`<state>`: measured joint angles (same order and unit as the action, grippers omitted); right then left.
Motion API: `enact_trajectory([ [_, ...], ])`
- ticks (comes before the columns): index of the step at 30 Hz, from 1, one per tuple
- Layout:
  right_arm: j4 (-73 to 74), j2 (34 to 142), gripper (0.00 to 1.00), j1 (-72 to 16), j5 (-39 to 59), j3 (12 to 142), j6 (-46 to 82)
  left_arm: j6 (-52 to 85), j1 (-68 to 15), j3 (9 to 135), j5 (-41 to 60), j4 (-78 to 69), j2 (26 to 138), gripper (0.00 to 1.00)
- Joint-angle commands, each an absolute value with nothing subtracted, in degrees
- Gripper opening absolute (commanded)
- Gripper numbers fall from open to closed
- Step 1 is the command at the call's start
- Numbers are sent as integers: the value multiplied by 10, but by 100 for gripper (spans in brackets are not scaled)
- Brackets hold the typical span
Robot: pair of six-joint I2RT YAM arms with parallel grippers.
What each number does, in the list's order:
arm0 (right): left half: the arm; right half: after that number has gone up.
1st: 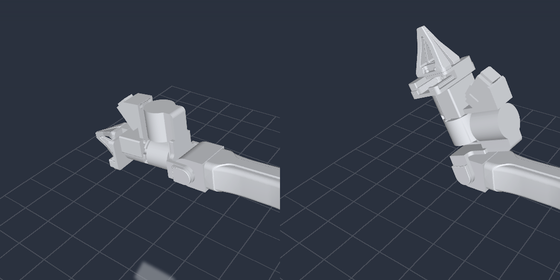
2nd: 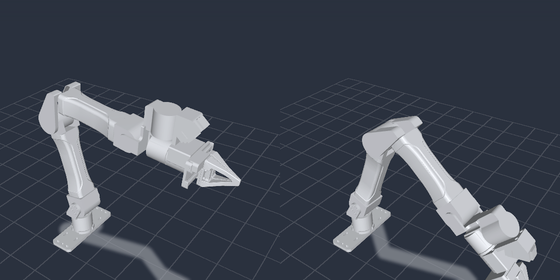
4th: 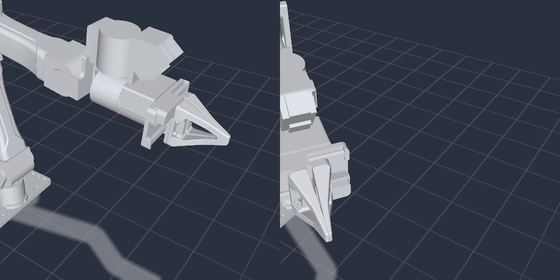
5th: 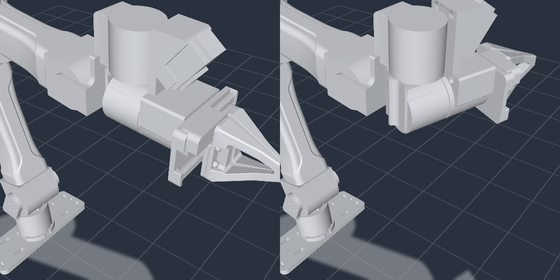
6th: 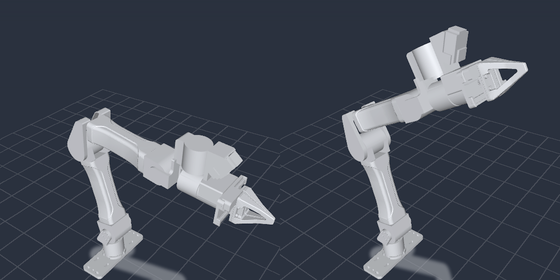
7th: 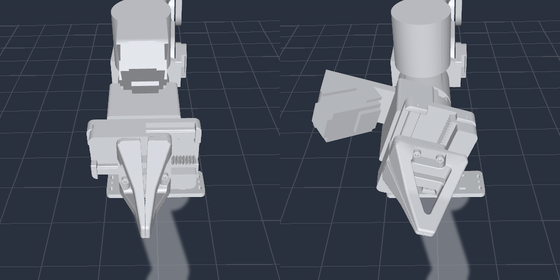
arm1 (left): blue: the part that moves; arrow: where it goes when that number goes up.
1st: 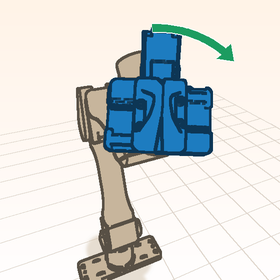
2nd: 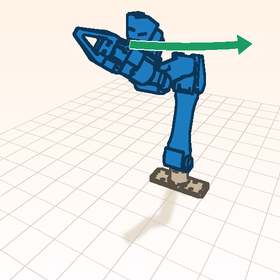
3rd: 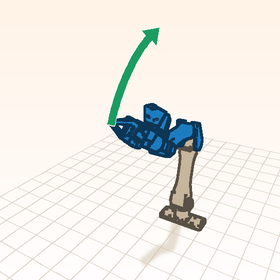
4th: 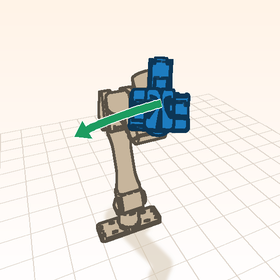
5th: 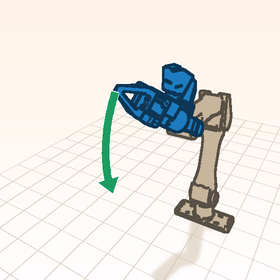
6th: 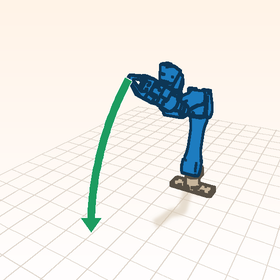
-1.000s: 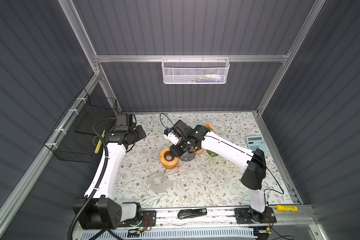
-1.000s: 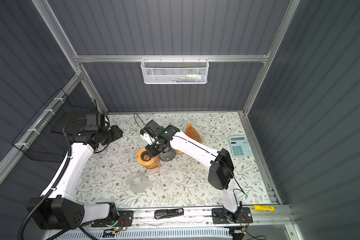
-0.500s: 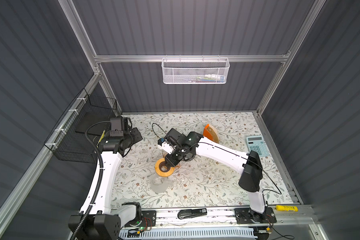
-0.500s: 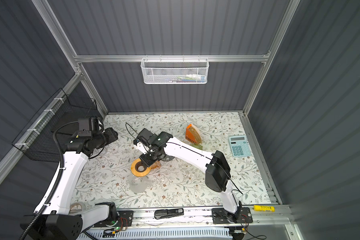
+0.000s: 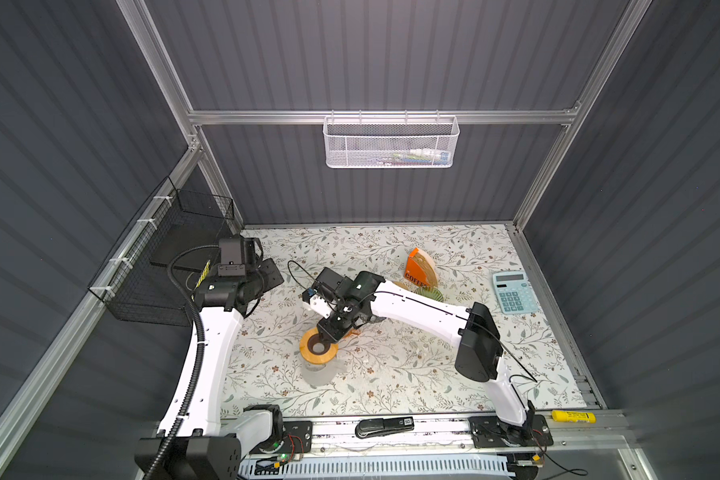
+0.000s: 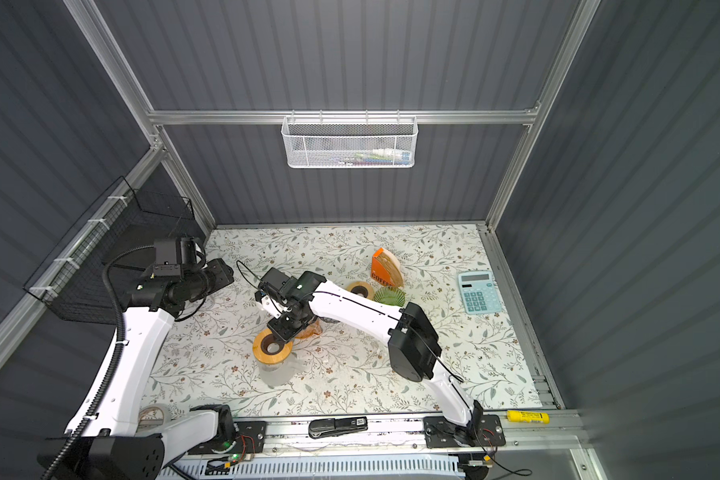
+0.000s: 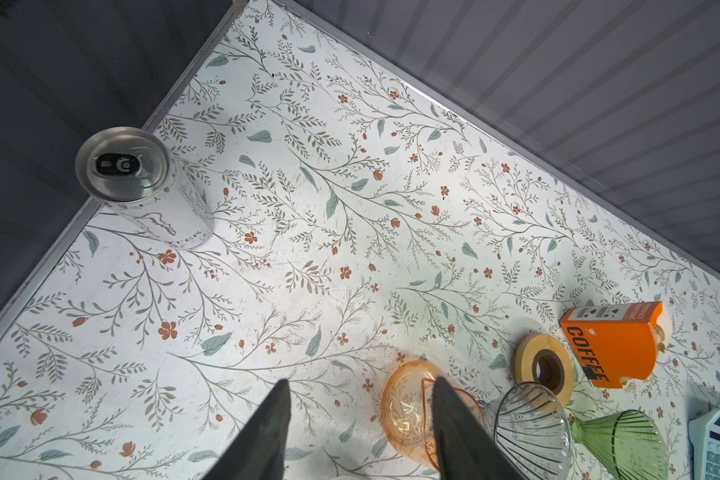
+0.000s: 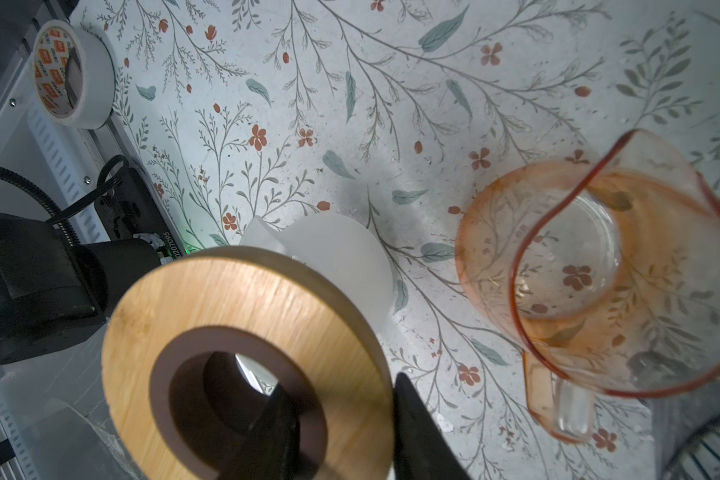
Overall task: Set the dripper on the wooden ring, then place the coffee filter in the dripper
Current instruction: 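Lower the bamboo ring onto the top of the frosted pitcher with the right gripper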
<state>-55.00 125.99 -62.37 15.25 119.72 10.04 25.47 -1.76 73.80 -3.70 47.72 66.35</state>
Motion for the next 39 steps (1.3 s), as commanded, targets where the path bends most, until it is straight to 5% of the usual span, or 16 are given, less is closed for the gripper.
enact_trajectory([
  [1,-568,1274,21,-632,161,1223,101,239,-13,744,-46,494,651,55],
  [39,-571,1327,27,-648,128,1248,119,226,-13,723,-49,487,621,57],
])
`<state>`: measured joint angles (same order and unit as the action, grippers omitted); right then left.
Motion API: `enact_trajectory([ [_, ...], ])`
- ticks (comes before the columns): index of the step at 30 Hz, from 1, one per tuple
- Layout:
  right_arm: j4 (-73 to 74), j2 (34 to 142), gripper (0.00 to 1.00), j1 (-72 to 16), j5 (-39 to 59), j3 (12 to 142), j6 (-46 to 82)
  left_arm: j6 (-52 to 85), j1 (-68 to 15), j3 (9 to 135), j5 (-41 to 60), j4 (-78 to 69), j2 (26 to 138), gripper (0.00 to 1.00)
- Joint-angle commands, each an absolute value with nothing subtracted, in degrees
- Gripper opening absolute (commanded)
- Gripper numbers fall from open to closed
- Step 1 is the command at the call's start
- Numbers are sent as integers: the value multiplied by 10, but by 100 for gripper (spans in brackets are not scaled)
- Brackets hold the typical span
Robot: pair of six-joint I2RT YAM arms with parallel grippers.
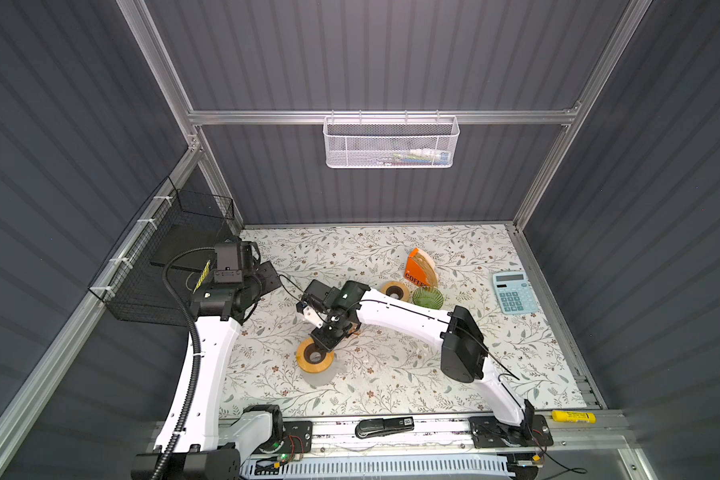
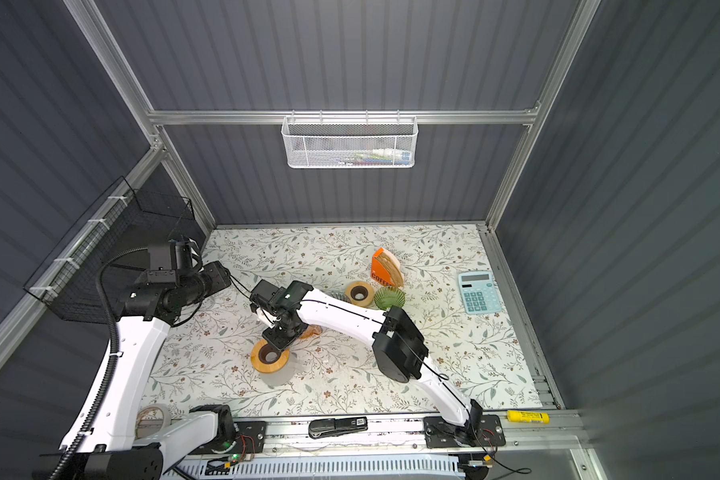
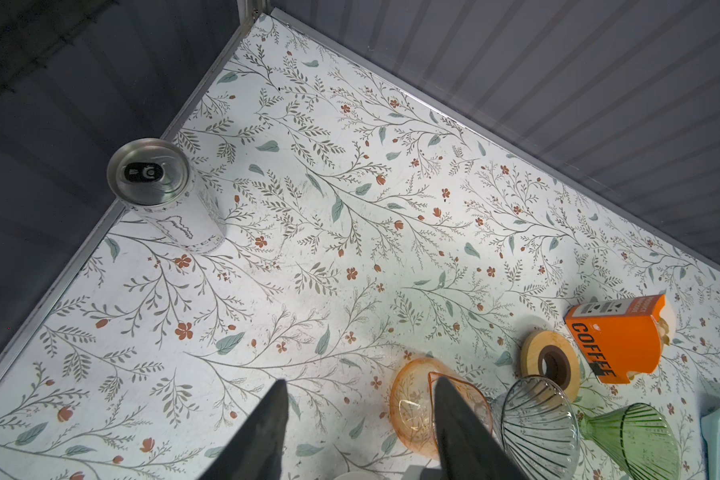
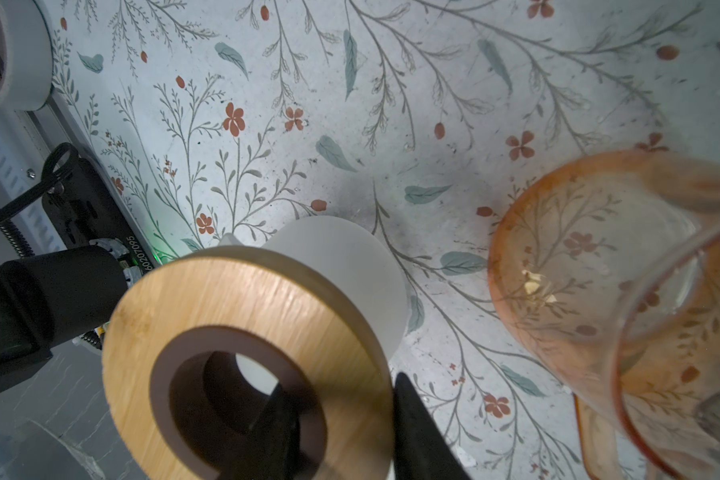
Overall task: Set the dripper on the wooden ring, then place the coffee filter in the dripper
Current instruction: 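Lower the bamboo ring onto the top of the frosted pitcher with the right gripper, then open the right gripper and lift it off the bamboo ring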
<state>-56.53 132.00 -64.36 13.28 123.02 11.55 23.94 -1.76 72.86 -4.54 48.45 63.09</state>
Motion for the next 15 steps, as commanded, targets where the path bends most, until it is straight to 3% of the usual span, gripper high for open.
enact_trajectory([
  [1,-571,1327,27,-648,129,1249,118,226,-13,723,-49,487,620,57],
  [15,-574,1332,34,-652,120,1254,117,224,-13,720,-51,482,609,58],
])
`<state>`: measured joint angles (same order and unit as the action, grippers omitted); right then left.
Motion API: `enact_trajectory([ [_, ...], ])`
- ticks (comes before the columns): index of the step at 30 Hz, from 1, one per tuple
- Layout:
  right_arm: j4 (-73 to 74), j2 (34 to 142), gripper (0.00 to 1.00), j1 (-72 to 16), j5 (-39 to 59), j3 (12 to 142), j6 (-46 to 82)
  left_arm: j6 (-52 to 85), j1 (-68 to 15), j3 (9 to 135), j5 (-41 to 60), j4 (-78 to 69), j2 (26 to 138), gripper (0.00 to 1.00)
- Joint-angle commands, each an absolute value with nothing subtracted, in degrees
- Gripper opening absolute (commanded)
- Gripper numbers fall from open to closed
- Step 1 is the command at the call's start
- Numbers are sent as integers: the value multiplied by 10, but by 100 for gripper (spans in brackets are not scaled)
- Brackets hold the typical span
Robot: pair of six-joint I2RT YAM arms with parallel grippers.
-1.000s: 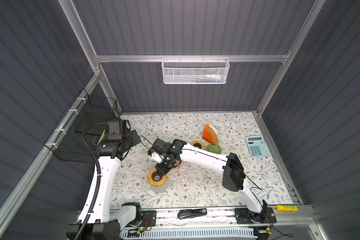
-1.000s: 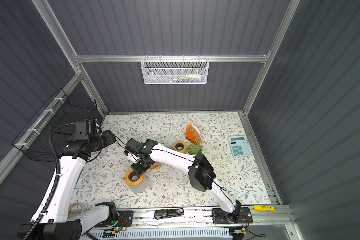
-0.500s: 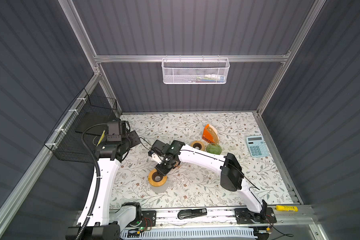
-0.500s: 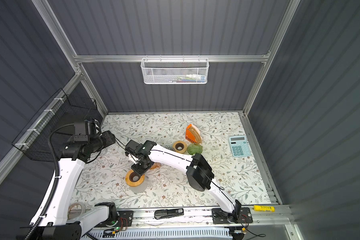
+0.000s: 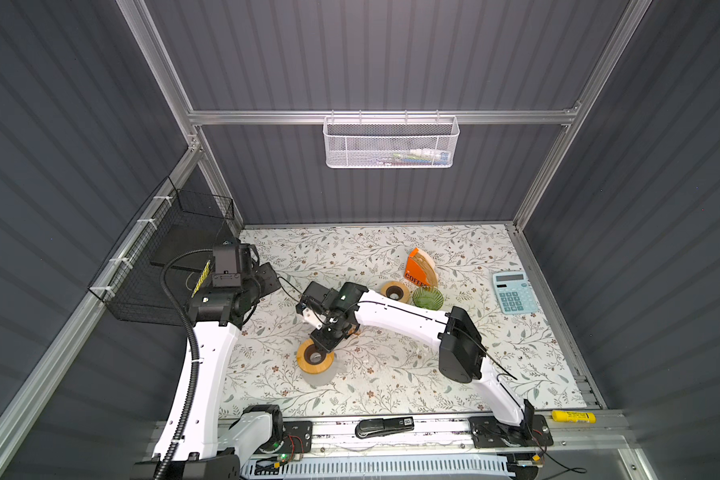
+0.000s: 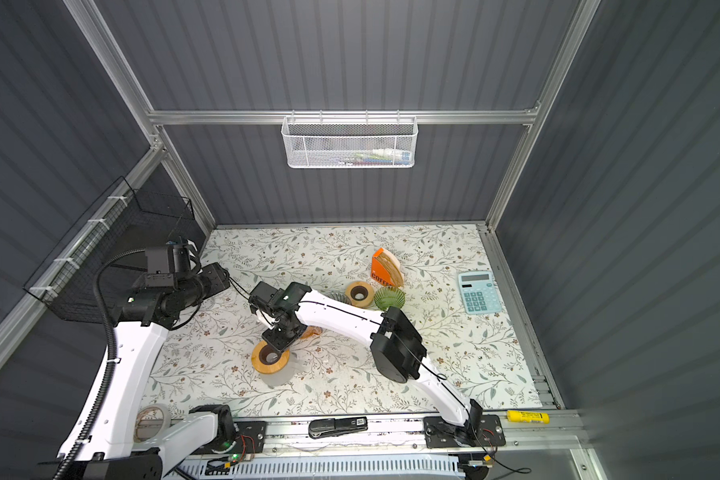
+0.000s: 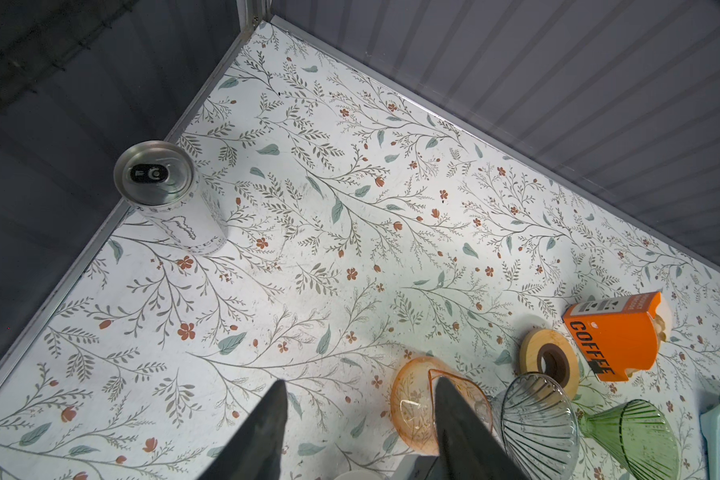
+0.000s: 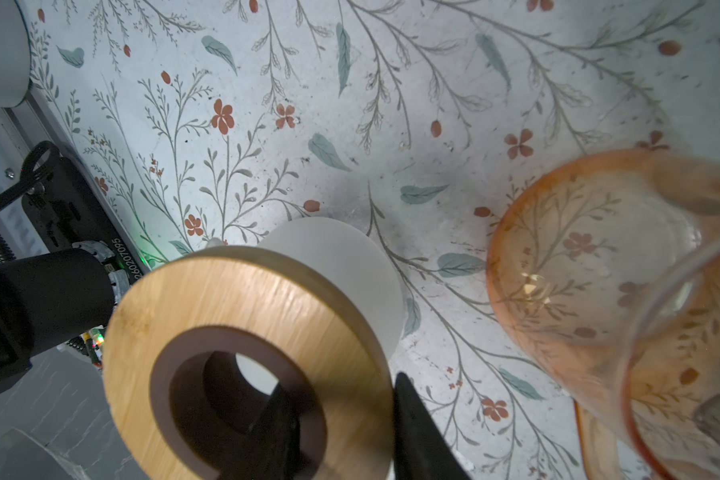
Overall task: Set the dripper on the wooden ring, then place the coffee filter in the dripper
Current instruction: 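Open the right gripper and lift it off the bamboo ring, then move the right gripper toward the orange COFFEE filter box farther from the robot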
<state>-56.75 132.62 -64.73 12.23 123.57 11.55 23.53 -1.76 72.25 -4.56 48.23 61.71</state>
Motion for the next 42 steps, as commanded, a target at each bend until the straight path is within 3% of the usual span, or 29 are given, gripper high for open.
enact_trajectory([
  [1,-574,1332,35,-652,119,1254,117,224,-13,720,-52,482,609,57],
  [20,-583,1317,50,-654,108,1267,116,227,-13,729,-54,486,606,58],
  [37,-551,1223,52,-646,61,1227,137,221,-13,752,10,475,630,59],
  [42,-485,1154,52,-624,75,1147,156,233,-13,772,53,462,660,58],
])
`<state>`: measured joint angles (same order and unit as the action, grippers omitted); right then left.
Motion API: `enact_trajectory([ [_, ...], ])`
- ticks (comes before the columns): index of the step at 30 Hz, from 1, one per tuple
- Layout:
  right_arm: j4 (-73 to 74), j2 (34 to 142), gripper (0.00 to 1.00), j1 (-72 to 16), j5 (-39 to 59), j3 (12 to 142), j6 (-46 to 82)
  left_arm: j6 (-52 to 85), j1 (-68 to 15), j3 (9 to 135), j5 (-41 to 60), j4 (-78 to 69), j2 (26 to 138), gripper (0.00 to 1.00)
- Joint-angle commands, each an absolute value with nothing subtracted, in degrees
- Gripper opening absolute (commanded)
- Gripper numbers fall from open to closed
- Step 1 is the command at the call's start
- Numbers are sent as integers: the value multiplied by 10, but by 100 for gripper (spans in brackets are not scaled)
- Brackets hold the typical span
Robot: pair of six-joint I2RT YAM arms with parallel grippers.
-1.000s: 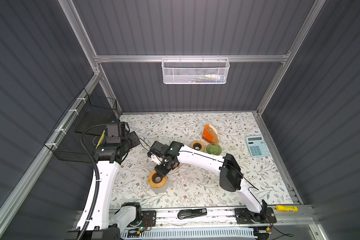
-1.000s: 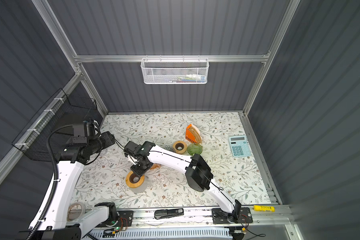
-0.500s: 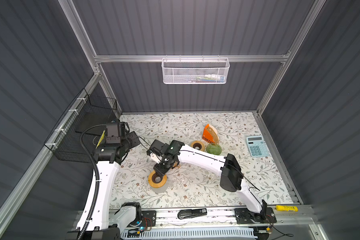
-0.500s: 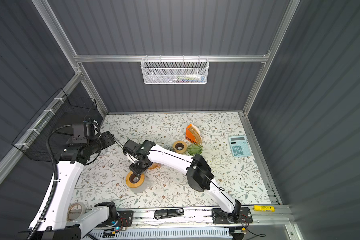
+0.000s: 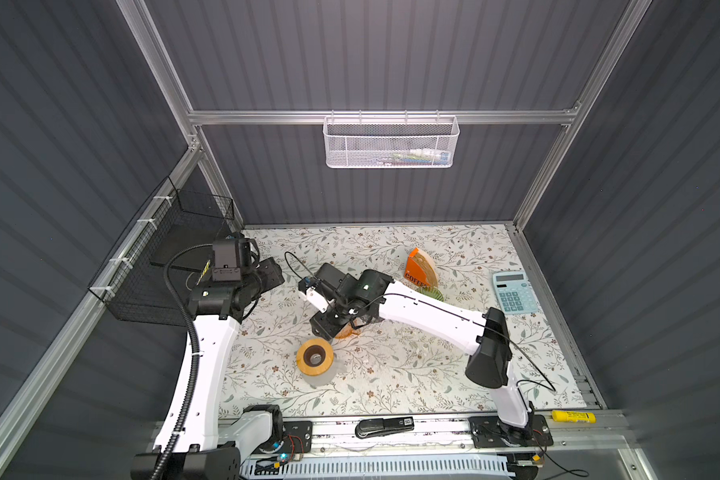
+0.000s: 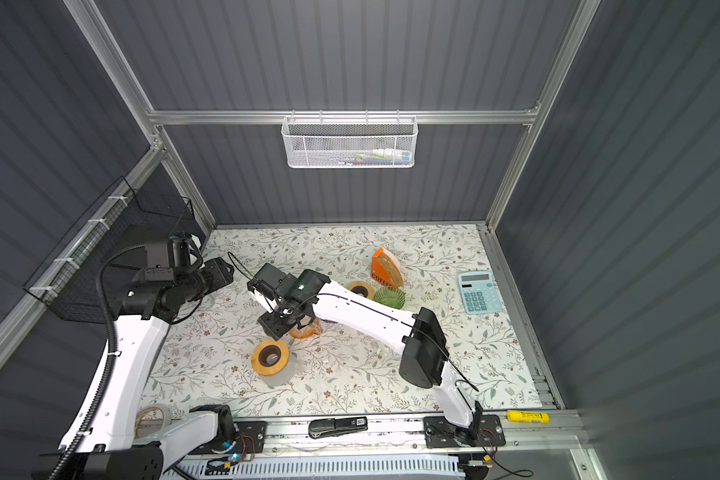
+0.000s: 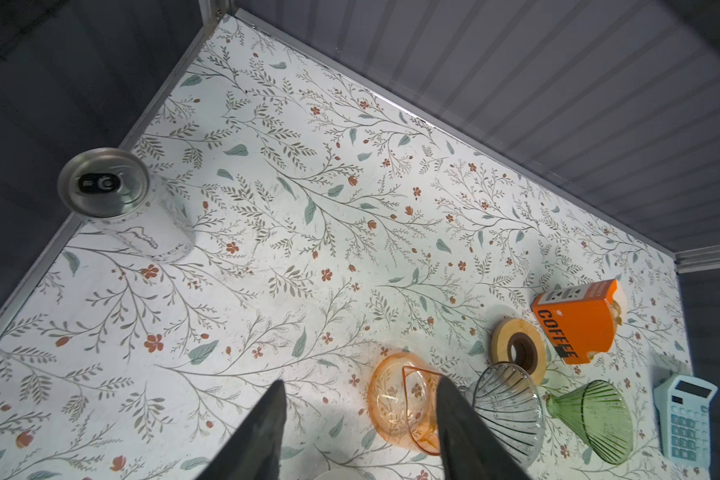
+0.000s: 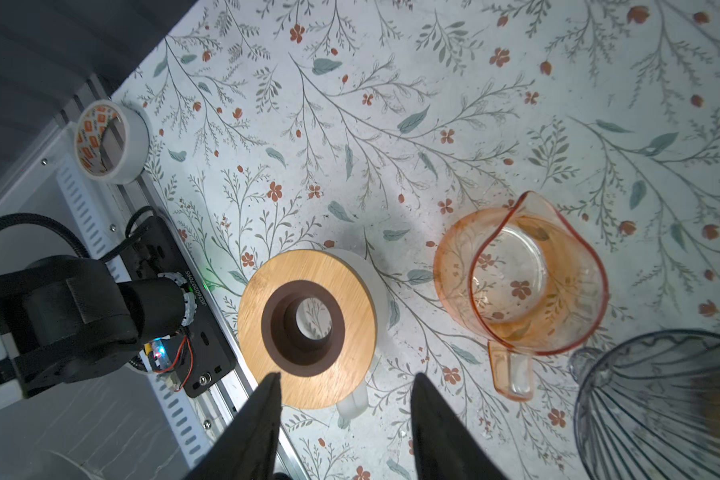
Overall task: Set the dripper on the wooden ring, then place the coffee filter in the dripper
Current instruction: 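Move the right gripper toward the orange COFFEE filter box farther from the robot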
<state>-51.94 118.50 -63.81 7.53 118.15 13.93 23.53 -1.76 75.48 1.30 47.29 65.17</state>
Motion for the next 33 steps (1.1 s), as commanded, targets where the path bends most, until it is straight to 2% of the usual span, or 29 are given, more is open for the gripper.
enact_trajectory([
  [1,-475,1136,52,-617,76,1127,156,235,-13,771,62,452,662,58],
  [8,-406,1013,51,-543,87,985,169,248,-13,793,103,444,682,59],
  [16,-333,906,49,-415,109,862,178,272,-15,826,155,424,735,56],
  [24,-322,878,48,-280,131,810,171,266,-85,858,118,395,797,56],
  [33,-341,871,46,-204,115,792,160,279,-108,860,148,314,855,54],
])
